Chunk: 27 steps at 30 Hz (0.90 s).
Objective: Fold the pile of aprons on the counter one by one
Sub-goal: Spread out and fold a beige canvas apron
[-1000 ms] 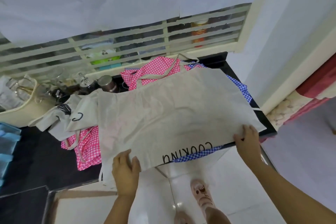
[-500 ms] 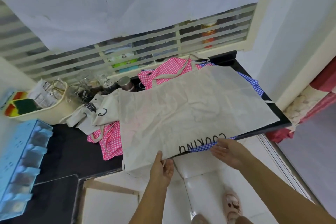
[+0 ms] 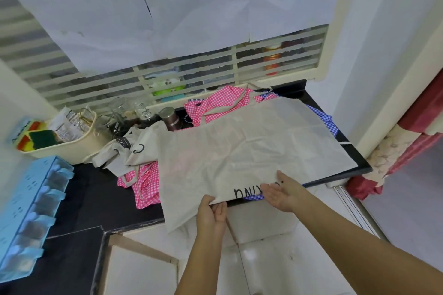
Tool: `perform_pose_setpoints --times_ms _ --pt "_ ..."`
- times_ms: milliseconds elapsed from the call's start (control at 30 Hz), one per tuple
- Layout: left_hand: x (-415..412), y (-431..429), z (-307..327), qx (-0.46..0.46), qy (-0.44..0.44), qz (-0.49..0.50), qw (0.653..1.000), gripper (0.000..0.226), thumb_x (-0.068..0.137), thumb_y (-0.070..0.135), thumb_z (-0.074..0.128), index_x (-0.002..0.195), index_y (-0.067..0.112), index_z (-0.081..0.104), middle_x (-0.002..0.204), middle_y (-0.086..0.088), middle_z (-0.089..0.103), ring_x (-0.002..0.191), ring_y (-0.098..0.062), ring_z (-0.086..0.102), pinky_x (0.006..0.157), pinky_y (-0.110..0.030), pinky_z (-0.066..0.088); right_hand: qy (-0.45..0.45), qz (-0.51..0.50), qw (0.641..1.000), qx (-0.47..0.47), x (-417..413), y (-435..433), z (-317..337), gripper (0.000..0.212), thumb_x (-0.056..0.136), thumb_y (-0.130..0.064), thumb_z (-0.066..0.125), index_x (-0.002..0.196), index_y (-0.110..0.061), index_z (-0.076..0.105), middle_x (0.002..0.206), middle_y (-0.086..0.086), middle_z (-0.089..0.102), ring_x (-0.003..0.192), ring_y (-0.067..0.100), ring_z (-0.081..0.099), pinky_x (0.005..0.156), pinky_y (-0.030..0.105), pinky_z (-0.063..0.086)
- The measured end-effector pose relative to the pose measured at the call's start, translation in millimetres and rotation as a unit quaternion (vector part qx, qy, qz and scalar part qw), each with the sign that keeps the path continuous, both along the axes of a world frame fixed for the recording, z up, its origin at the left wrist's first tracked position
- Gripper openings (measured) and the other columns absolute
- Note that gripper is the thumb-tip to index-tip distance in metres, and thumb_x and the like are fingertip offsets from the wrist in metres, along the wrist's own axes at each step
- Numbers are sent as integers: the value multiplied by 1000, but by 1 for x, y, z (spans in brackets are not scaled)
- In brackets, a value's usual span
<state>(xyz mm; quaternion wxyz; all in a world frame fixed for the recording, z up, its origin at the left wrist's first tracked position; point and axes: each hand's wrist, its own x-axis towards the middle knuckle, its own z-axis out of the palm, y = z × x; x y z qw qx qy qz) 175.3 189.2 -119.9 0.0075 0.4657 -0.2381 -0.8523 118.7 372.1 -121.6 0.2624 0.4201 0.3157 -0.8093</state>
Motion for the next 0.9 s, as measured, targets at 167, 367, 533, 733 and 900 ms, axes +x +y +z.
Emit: perform_pose_setpoints --times_ms 167,367,533,733,900 --pt "25 -6 -1 78 37 50 995 19 90 -6 42 81 6 55 85 -11 58 79 -20 58 51 -26 56 -49 -17 995 81 9 23 -2 47 84 -35 71 113 -4 51 93 10 60 96 23 64 80 31 48" --pt "54 -4 3 67 43 41 996 19 90 -7 41 86 4 56 91 -15 61 85 -24 60 53 -31 58 -105 -57 992 39 37 39 -9 59 86 -31 69 135 -8 47 136 11 50 125 28 50 99 41 47" --pt "82 -15 1 29 6 52 998 18 90 -9 43 82 3 55 79 -15 67 72 -25 67 50 -33 57 -20 -165 984 61 36 67 -8 16 94 -24 60 92 -8 59 130 8 59 118 27 58 100 43 46" --pt "86 -27 -2 -12 -18 154 988 22 95 11 53 74 9 50 61 -1 56 51 -9 56 38 -17 48 102 -201 966 127 30 100 7 16 89 -5 63 102 -15 59 120 6 62 80 15 63 74 29 55" --pt "79 -40 6 -158 -73 232 957 22 87 3 49 69 13 42 52 1 46 29 -3 38 34 -13 35 152 -179 954 187 30 117 21 25 88 -4 60 113 -9 57 100 2 61 79 11 60 53 20 53"
